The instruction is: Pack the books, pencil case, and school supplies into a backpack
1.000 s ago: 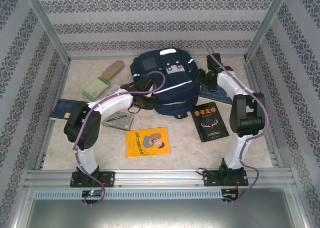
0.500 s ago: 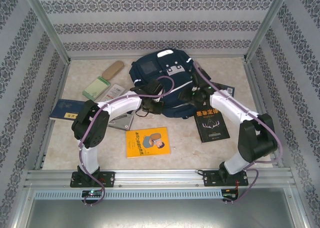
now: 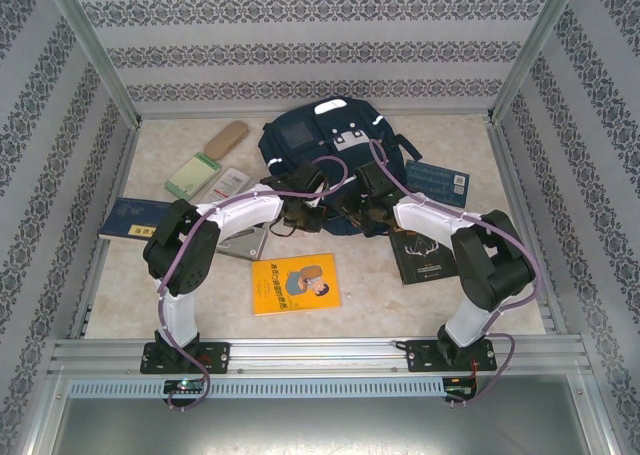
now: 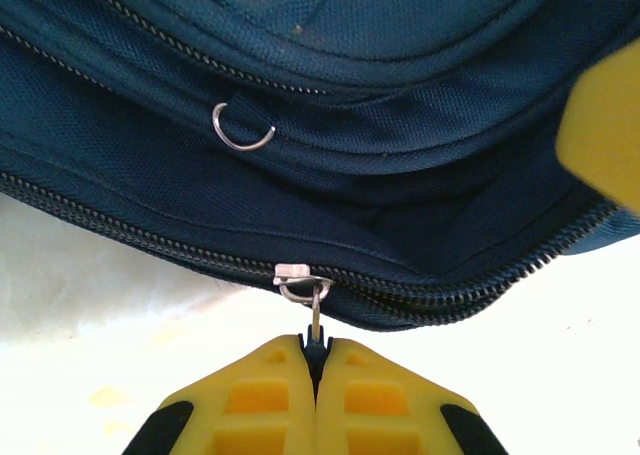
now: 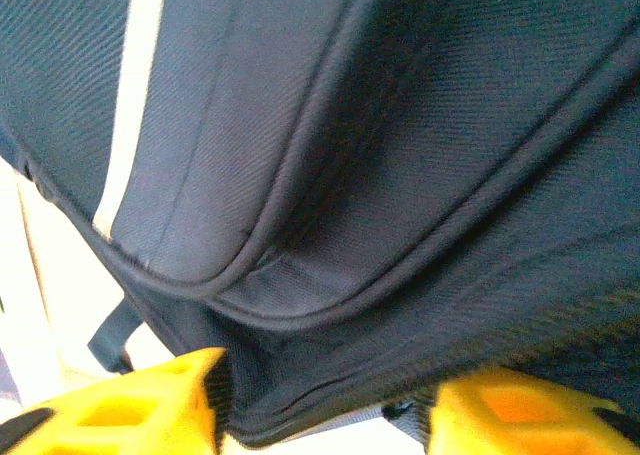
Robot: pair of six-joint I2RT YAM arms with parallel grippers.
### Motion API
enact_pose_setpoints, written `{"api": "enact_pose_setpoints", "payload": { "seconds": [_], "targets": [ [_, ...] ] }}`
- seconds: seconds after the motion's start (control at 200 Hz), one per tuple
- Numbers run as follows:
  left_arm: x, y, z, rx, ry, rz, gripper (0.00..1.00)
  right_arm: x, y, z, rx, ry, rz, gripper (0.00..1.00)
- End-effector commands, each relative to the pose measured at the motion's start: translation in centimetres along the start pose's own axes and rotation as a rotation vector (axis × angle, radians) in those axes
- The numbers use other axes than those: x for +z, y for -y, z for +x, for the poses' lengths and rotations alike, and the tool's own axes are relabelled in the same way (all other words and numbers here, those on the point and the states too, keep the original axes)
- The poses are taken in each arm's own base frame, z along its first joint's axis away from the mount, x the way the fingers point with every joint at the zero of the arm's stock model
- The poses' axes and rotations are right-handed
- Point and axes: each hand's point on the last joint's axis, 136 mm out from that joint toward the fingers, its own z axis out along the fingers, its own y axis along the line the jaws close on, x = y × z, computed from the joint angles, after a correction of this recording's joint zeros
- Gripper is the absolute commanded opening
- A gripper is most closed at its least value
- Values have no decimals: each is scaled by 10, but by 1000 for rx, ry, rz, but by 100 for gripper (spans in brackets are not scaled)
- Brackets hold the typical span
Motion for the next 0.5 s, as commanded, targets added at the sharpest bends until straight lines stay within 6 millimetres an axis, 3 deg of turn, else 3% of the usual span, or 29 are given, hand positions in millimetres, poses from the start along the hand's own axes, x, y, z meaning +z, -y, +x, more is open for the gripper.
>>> {"api": "enact_pose_setpoints", "payload": {
  "seconds": [0.0, 0.12, 0.265, 0.495],
  "targets": [
    [-11, 6, 0, 38, 19, -2, 0, 11, 8, -5, 76, 30, 28, 37],
    [-11, -5, -3, 49, 21, -61, 0, 7, 24, -9, 88, 61, 72, 0],
    [-11, -33, -11, 30, 14, -133, 0, -7, 36, -17, 73, 98, 96, 0],
    [-5, -96, -35, -23, 0, -257, 0, -25, 57, -27, 77, 133, 107, 0]
  ]
}}
